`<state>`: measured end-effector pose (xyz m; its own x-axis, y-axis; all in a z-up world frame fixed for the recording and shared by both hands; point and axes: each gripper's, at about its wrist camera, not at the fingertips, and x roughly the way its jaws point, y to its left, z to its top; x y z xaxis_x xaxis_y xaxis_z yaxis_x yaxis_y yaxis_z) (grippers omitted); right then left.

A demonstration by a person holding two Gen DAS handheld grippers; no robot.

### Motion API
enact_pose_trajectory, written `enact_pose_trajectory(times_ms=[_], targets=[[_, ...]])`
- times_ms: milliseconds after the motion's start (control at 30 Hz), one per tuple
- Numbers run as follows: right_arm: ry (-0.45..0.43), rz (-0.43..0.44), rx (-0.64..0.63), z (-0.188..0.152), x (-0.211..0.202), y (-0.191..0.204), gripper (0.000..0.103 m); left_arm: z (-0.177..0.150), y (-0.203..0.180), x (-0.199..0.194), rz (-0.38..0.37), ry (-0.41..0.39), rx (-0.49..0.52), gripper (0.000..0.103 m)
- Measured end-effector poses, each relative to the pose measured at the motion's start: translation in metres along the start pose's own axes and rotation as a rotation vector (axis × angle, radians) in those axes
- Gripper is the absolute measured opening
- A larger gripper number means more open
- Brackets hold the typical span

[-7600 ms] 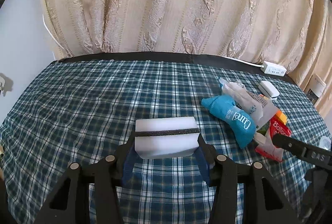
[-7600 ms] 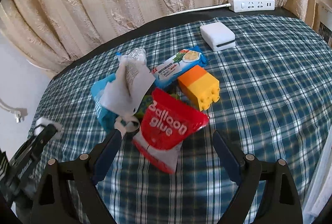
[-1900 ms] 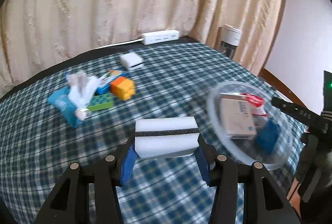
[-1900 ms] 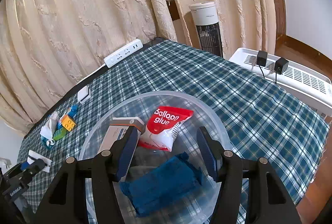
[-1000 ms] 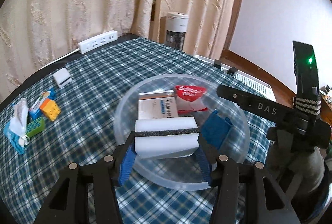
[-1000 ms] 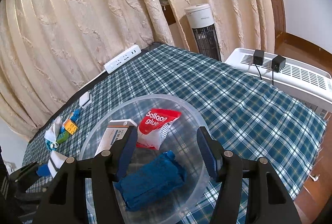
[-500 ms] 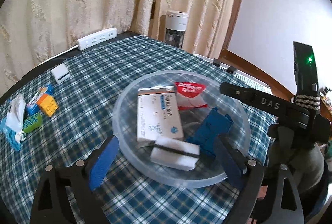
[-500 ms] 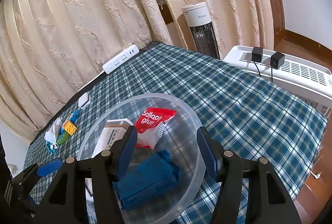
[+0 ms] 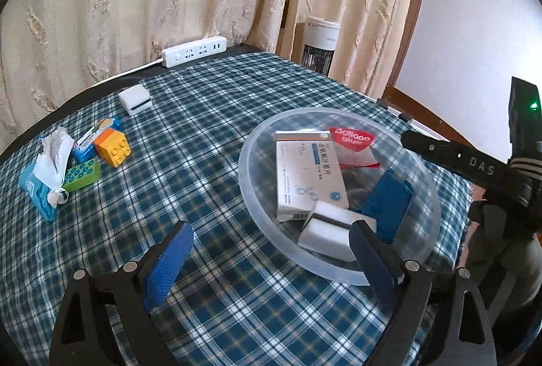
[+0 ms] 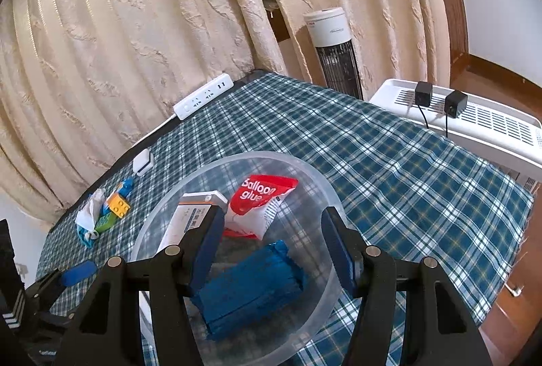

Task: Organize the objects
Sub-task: 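Withdraw both tools from the bowl toward the remaining items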

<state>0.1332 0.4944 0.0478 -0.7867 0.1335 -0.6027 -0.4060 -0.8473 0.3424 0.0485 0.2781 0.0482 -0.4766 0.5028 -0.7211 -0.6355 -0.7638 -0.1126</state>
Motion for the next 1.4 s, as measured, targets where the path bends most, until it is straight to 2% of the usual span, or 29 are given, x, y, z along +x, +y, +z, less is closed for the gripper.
enact_pose_trajectory(times_ms=[267, 400, 967, 1400], targets=[[0.005, 0.01, -0.013, -0.003, -0.002, 0.01, 0.061, -0.003, 0.005, -0.002, 0.01, 0.002, -0.003, 0.096], [0.01, 0.022, -0.027, -0.005, -0.001, 0.019, 0.061, -0.005, 0.012, -0.004, 0.021, 0.001, -0.023, 0.101], [0.024, 0.065, -0.082, -0.009, 0.002, 0.053, 0.062, -0.016, 0.068, -0.009, 0.104, 0.016, -0.162, 0.103], [0.035, 0.127, -0.141, -0.011, 0.009, 0.093, 0.062, -0.023, 0.107, -0.019, 0.151, 0.011, -0.236, 0.103]])
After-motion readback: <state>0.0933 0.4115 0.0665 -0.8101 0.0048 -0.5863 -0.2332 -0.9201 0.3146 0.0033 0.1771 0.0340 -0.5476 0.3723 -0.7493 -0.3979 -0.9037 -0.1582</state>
